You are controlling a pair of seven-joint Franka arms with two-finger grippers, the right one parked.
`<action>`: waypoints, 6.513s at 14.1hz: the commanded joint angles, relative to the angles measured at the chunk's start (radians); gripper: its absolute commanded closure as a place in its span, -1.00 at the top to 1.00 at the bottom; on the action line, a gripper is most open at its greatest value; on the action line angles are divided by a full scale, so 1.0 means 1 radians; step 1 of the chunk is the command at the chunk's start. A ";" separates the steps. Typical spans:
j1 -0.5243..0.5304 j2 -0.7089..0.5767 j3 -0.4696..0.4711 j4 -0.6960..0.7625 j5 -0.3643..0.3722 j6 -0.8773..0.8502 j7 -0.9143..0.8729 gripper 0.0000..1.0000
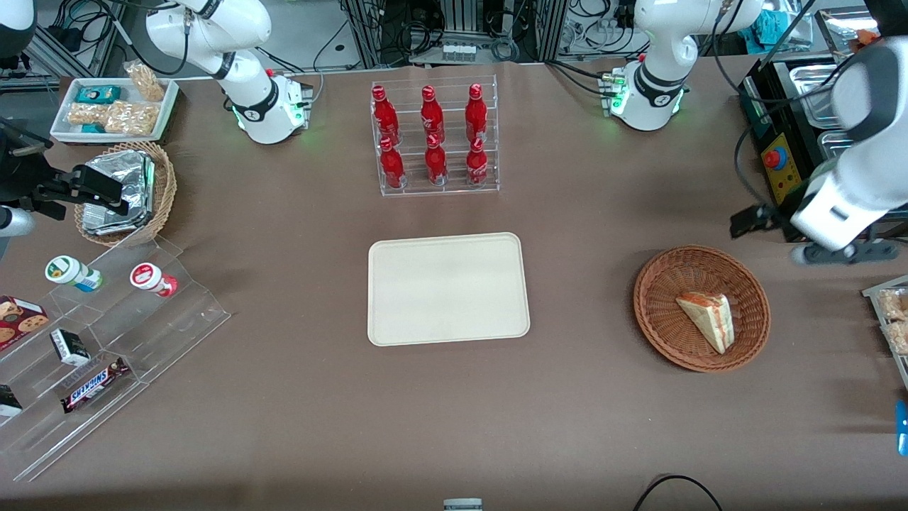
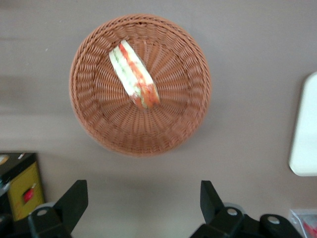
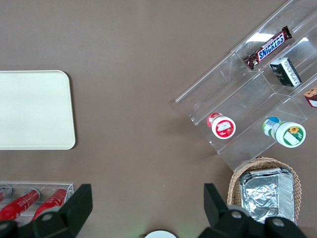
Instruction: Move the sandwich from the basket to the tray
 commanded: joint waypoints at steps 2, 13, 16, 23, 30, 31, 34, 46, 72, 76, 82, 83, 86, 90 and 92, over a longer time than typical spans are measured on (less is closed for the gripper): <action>0.005 0.094 0.009 -0.133 0.013 0.277 0.002 1.00; 0.020 0.330 0.009 -0.132 -0.003 0.635 -0.544 0.89; 0.020 0.338 0.009 -0.138 -0.003 0.629 -0.545 -0.71; -0.020 0.240 -0.026 -0.045 0.008 0.366 -0.532 -0.94; -0.320 0.322 -0.059 0.095 0.006 0.263 -0.489 -1.00; -0.375 0.344 -0.059 0.103 -0.001 0.282 -0.504 -1.00; -0.509 0.427 -0.059 0.198 -0.009 0.332 -0.631 -1.00; -0.790 0.746 -0.056 0.510 0.000 0.467 -0.912 -1.00; -0.327 0.117 0.015 0.155 -0.007 -0.119 -0.155 1.00; -0.239 -0.019 0.018 0.154 0.047 -0.188 -0.064 1.00; -0.021 -0.093 -0.137 0.167 0.074 -0.257 -0.064 1.00; -0.023 -0.095 -0.137 0.178 0.072 -0.257 -0.064 1.00; -0.023 -0.098 -0.125 0.203 0.066 -0.256 -0.062 1.00; -0.023 -0.125 -0.070 0.209 0.033 -0.286 -0.006 1.00; -0.023 -0.121 -0.034 0.212 0.019 -0.283 0.025 1.00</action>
